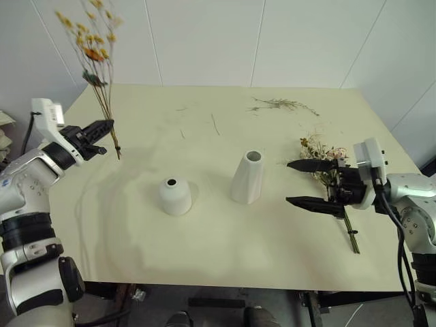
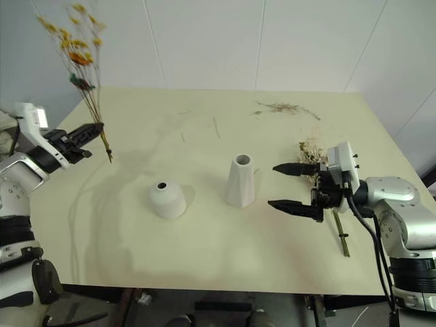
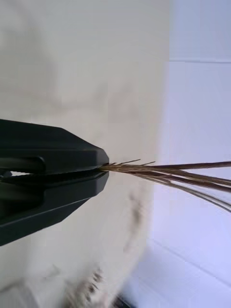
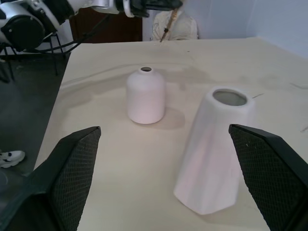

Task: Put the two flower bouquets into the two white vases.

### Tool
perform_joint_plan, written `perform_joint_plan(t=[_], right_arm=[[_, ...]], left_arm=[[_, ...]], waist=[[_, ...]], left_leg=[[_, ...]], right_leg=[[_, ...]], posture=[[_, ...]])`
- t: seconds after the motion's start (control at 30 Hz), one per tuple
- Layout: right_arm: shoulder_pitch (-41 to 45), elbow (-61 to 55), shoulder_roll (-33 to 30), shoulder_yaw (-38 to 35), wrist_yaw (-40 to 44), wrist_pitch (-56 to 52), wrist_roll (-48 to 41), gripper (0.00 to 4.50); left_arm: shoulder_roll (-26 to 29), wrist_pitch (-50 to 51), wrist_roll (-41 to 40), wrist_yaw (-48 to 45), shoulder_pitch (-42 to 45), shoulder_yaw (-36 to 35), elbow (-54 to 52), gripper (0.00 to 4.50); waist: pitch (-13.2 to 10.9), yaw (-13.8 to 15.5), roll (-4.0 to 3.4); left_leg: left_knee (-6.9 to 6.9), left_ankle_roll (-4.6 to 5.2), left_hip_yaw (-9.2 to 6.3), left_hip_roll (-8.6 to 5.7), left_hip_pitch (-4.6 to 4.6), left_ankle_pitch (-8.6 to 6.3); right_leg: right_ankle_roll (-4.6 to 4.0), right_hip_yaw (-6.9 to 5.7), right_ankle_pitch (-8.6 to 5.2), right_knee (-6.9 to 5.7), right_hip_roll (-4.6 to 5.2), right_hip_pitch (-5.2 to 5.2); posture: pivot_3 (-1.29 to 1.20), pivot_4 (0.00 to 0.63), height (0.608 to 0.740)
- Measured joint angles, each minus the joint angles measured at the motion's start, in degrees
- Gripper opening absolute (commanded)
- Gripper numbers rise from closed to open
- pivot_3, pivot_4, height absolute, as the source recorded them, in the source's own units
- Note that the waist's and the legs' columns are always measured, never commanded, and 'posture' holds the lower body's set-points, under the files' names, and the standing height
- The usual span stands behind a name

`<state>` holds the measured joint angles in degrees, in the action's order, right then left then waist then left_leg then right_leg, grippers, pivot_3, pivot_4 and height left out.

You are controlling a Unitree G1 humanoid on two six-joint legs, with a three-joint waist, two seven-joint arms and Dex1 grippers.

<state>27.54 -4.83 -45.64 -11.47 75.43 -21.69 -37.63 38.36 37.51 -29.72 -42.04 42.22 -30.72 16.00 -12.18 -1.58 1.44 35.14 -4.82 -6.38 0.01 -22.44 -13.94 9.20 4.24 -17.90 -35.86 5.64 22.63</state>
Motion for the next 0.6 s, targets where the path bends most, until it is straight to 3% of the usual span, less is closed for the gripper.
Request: perform_joint_plan(t=[0.33,0.6], right_arm=[[0.45,0.34,-0.04,-0.23,-0.32,0.18,-0.11,4.5],[-0.13,-0.52,-0.35,-0.32,-1.63,-1.7,-0.83,4.5]], left_arm=[[-12.56,-2.75,-14.05,-0.65,-2.14,0.21,-13.73,0.03],[-12.09,0.45,-19.53,-3.08,-8.08,4.19,-18.33,0.03]], waist=[[-0.02,-0.11,0.05],[-0.03,-0.06,0.05]], left_leg=[[0.2,0.13,-0.03,-0.04,0.06,-0.01],[0.21,0.23,0.02,-0.05,-0.02,0.04]], right_leg=[[0.07,0.04,0.1,-0.09,-0.03,-0.13],[-0.03,0.1,0.17,-0.12,-0.03,0.05]], posture=[[0.0,0.15,0.74],[0.0,0.15,0.74]])
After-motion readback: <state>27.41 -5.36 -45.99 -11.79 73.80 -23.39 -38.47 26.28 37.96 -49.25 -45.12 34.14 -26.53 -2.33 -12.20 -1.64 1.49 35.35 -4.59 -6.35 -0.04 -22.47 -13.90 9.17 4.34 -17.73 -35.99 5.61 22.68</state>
